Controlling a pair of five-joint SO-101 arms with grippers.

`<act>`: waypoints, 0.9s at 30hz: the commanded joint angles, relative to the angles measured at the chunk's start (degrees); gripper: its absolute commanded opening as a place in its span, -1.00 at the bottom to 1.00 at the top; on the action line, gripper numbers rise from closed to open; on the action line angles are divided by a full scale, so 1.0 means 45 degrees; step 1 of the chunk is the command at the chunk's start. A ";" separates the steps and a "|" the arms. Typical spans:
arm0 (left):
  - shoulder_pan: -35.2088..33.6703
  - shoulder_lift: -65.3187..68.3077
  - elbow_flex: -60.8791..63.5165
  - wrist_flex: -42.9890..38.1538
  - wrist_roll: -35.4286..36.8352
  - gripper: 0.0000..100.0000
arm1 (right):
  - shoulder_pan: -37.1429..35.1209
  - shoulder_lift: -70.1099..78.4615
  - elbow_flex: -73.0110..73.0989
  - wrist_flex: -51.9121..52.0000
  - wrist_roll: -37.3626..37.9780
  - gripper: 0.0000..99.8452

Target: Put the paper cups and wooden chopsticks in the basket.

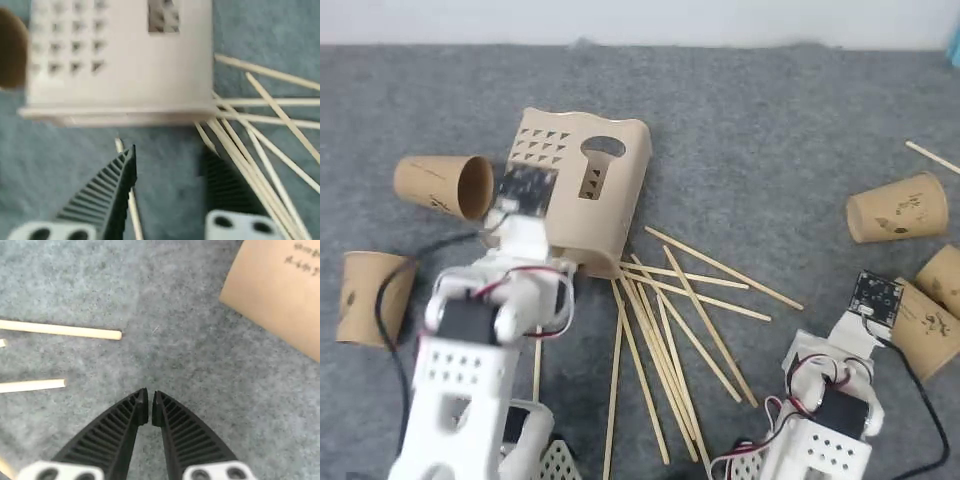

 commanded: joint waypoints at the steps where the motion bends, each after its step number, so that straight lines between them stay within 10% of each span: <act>1: 0.0879 0.2188 -0.1788 0.0293 0.1309 -0.49 | 0.0205 -0.0225 -0.0742 0.0147 0.0137 -0.93; 16: 0.1504 0.1778 0.5363 -0.9690 0.1915 -0.49 | 0.0205 -0.0225 -0.0742 0.0166 0.0156 -0.93; 27: 0.1758 -0.0430 0.6339 -1.2718 0.1993 -0.49 | 0.0205 -0.0225 -0.0762 0.0166 0.2422 -0.94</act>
